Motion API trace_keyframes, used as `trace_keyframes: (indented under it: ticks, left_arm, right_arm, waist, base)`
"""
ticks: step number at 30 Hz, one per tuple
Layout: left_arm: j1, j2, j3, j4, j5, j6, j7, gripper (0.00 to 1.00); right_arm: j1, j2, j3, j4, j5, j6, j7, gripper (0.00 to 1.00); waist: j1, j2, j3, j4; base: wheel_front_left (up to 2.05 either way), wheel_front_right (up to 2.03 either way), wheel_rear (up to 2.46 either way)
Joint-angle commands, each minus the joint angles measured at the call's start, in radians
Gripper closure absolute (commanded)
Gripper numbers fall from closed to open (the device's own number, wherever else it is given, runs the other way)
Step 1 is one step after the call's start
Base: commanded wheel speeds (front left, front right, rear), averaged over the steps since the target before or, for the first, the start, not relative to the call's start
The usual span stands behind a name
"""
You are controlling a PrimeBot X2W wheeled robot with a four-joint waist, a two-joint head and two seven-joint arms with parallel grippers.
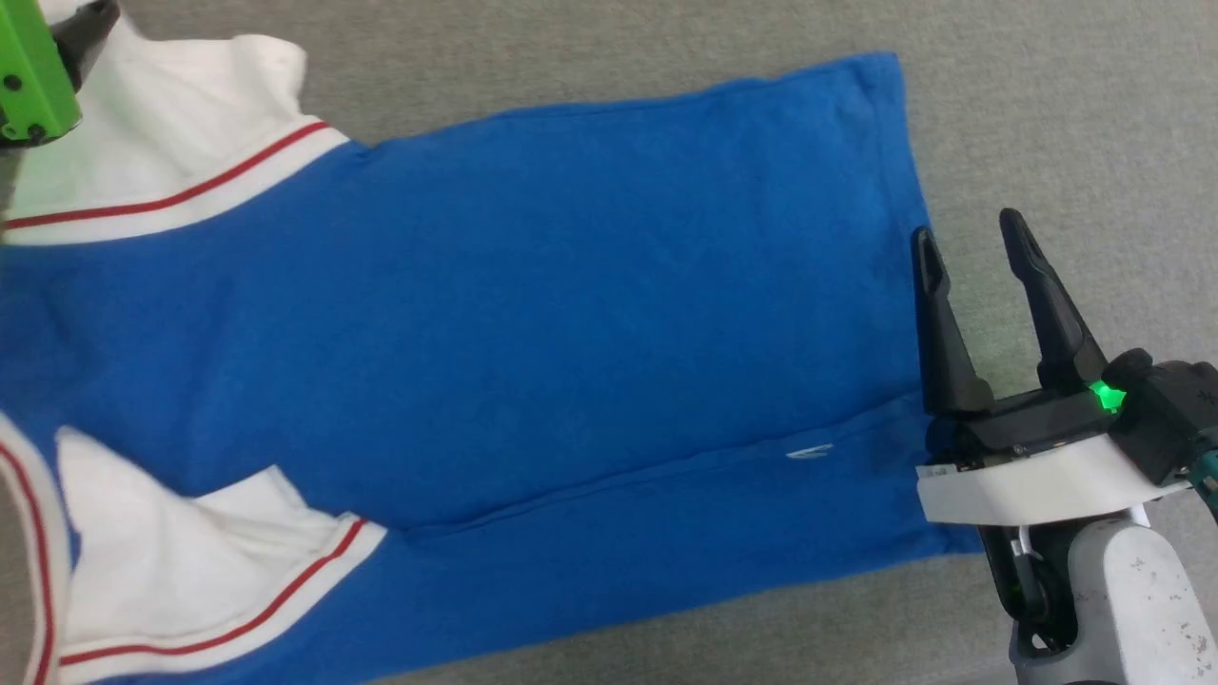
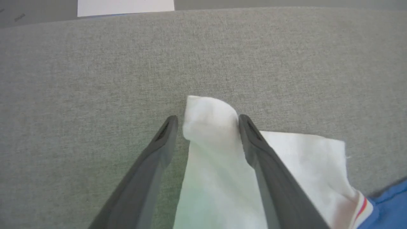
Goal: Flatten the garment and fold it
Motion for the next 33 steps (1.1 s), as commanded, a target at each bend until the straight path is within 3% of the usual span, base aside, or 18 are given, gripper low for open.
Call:
trace_keyframes:
  ticks: [1, 5, 6, 7, 11, 16, 22, 30, 31, 32, 33]
  left_arm:
    - [0.012, 0.012, 0.0, -0.007, 0.0, 0.016, 0.01, 0.0]
    - [0.045, 0.041, -0.016, -0.02, 0.02, 0.05, 0.049, 0.0]
    - [0.049, 0.048, -0.017, -0.026, 0.026, 0.055, 0.049, 0.56]
    - [0.053, 0.053, -0.016, -0.032, 0.029, 0.058, 0.045, 1.0]
    - [0.068, 0.056, -0.012, -0.048, 0.02, 0.057, 0.042, 1.0]
    - [0.071, 0.048, -0.017, -0.059, 0.015, 0.049, 0.03, 1.0]
    - [0.06, 0.021, -0.034, -0.065, 0.012, 0.031, 0.014, 1.0]
    - [0.053, -0.005, -0.042, -0.051, 0.003, 0.008, -0.016, 1.0]
    - [0.052, -0.006, -0.042, -0.048, 0.002, 0.006, -0.019, 1.0]
    - [0.053, -0.009, -0.043, -0.045, -0.001, 0.002, -0.021, 1.0]
    - [0.053, -0.01, -0.043, -0.042, -0.003, -0.001, -0.022, 1.0]
  right_arm:
    - [-0.021, 0.001, 0.005, 0.0, 0.004, -0.002, -0.007, 0.0]
    - [-0.028, 0.001, 0.012, 0.003, 0.006, -0.002, -0.008, 0.0]
    - [-0.031, 0.001, 0.014, 0.003, 0.004, -0.002, -0.004, 0.0]
    - [-0.036, 0.001, 0.019, 0.002, 0.0, -0.002, 0.003, 0.0]
    - [-0.095, 0.001, 0.028, -0.001, -0.04, -0.002, 0.05, 0.0]
    - [-0.258, 0.001, 0.018, 0.036, -0.075, -0.002, 0.209, 0.0]
    - [-0.491, 0.001, -0.063, 0.213, -0.09, -0.002, 0.595, 0.0]
    - [-0.616, 0.001, -0.084, 0.343, -0.105, -0.002, 0.95, 0.0]
    - [-0.621, 0.001, -0.083, 0.35, -0.105, -0.002, 0.98, 0.15]
    - [-0.624, 0.001, -0.082, 0.356, -0.108, -0.002, 1.014, 0.51]
    - [-0.625, 0.001, -0.082, 0.357, -0.11, -0.002, 1.038, 0.71]
  waist:
    - [-0.0002, -0.0001, 0.032, -0.034]
    - [-0.0002, -0.0001, 0.034, -0.041]
    - [-0.0002, -0.0001, 0.034, -0.042]
    - [-0.0002, -0.0001, 0.033, -0.042]
    - [-0.0002, -0.0001, 0.028, -0.039]
    - [-0.0002, -0.0001, 0.019, -0.024]
    - [-0.0002, -0.0001, 0.019, 0.01]
    - [-0.0002, -0.0001, 0.03, 0.041]
    - [-0.0002, -0.0001, 0.031, 0.043]
    - [-0.0002, -0.0001, 0.031, 0.045]
    - [-0.0002, -0.0001, 0.031, 0.046]
  base:
    - [0.0, 0.0, 0.0]
    - [0.0, 0.0, 0.0]
    - [0.0, 0.0, 0.0]
    - [0.0, 0.0, 0.0]
    - [0.0, 0.0, 0.0]
    - [0.0, 0.0, 0.0]
    - [0.0, 0.0, 0.0]
    - [0.0, 0.0, 0.0]
    - [0.0, 0.0, 0.0]
    - [0.0, 0.0, 0.0]
    - [0.0, 0.0, 0.0]
